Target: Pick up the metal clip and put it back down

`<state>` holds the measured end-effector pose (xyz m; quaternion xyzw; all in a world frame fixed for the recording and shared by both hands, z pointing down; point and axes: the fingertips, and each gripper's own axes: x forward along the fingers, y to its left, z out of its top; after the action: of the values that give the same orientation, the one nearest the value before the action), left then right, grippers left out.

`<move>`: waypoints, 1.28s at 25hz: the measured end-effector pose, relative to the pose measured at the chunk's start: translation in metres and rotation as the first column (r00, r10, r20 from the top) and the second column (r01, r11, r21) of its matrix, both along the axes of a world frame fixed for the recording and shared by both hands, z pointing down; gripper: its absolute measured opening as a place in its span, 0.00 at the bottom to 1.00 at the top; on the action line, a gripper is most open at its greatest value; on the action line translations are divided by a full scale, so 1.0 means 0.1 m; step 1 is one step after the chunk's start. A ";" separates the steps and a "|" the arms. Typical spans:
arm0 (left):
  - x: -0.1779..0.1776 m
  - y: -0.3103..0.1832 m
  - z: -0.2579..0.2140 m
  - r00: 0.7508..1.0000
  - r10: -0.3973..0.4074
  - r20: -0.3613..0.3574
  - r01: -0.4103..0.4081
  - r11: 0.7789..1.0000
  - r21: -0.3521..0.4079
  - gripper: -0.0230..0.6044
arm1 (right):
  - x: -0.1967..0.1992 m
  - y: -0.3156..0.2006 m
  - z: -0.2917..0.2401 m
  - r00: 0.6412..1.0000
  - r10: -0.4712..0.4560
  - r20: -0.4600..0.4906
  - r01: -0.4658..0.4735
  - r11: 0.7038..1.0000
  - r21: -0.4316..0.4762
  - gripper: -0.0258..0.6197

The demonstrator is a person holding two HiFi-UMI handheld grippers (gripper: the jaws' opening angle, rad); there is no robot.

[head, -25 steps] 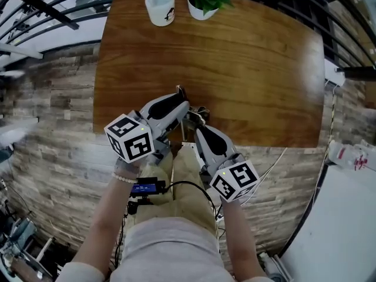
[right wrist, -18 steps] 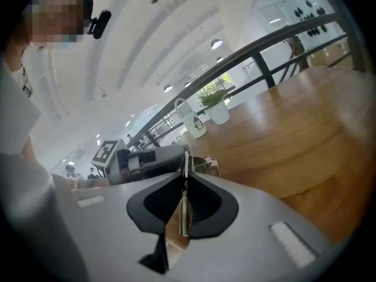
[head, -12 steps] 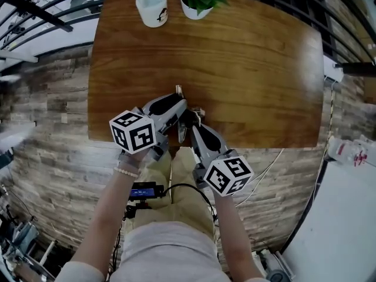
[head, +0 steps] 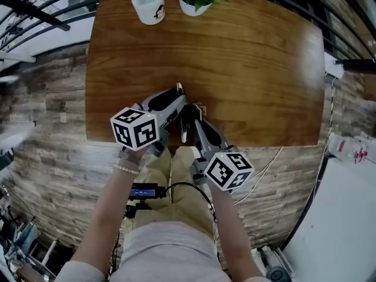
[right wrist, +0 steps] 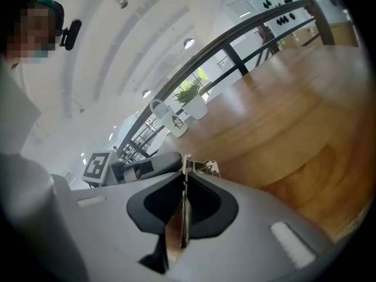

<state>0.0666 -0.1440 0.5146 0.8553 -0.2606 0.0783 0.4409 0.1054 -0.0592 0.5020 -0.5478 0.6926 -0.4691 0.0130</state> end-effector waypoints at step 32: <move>-0.28 0.18 -0.44 0.994 0.021 0.103 -0.041 0.978 0.202 0.17 | 0.31 -0.16 0.05 0.949 0.023 -0.313 -0.014 0.999 0.030 0.15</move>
<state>0.0385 -0.1257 0.4711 0.8950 -0.2757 0.1008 0.3359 0.1367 -0.0748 0.5069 -0.6217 0.6870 -0.3665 -0.0851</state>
